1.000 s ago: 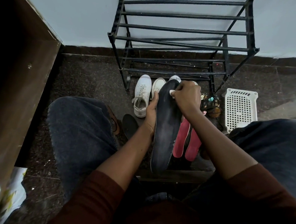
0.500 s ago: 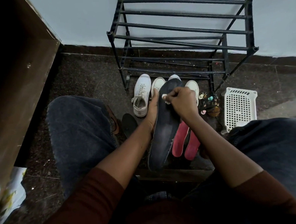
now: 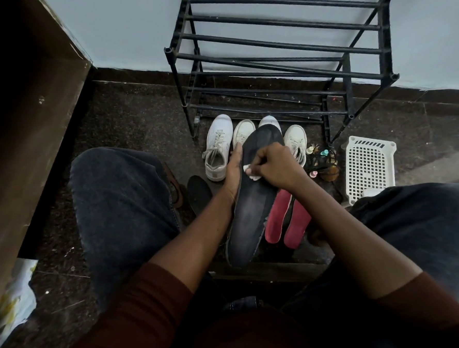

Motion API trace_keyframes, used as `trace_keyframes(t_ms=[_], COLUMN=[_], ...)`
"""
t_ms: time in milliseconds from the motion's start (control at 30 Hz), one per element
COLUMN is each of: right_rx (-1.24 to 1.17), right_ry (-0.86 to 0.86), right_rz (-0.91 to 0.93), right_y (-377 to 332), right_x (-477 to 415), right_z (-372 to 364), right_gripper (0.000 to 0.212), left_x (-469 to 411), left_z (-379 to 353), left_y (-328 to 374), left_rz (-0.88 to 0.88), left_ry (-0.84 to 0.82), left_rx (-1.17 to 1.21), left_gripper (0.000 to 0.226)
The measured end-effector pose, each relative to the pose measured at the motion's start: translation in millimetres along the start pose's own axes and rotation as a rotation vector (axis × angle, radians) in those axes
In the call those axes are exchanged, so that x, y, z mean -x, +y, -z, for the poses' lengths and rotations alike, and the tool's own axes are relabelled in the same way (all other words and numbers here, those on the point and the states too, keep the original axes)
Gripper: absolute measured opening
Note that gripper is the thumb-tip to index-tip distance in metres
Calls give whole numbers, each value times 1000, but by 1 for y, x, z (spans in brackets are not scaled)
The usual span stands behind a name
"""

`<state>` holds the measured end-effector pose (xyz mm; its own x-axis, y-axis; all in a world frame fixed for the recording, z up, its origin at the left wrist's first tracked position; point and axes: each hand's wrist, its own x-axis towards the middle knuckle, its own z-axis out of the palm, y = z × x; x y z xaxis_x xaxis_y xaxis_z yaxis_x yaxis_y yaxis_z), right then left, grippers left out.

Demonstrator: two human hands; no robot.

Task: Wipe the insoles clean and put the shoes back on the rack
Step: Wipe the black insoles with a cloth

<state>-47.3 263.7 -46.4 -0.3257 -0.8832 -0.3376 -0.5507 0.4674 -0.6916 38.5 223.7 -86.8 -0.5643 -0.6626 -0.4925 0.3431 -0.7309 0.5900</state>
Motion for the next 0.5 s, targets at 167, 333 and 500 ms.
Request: trace_keyframes(t_ms=[167, 333, 500], right_rx=[-3, 35, 0], right_ry=[189, 308, 164], right_rz=[-67, -109, -24], right_y=[-2, -11, -13], right_x=[-9, -21, -7], right_z=[-2, -5, -15], right_gripper=[17, 9, 4], left_x=[1, 9, 1], left_z=[-4, -7, 4], left_y=[0, -2, 4], left_rz=[103, 159, 84], left_ry=[24, 98, 192], left_rx=[73, 116, -85], left_gripper=[66, 43, 70])
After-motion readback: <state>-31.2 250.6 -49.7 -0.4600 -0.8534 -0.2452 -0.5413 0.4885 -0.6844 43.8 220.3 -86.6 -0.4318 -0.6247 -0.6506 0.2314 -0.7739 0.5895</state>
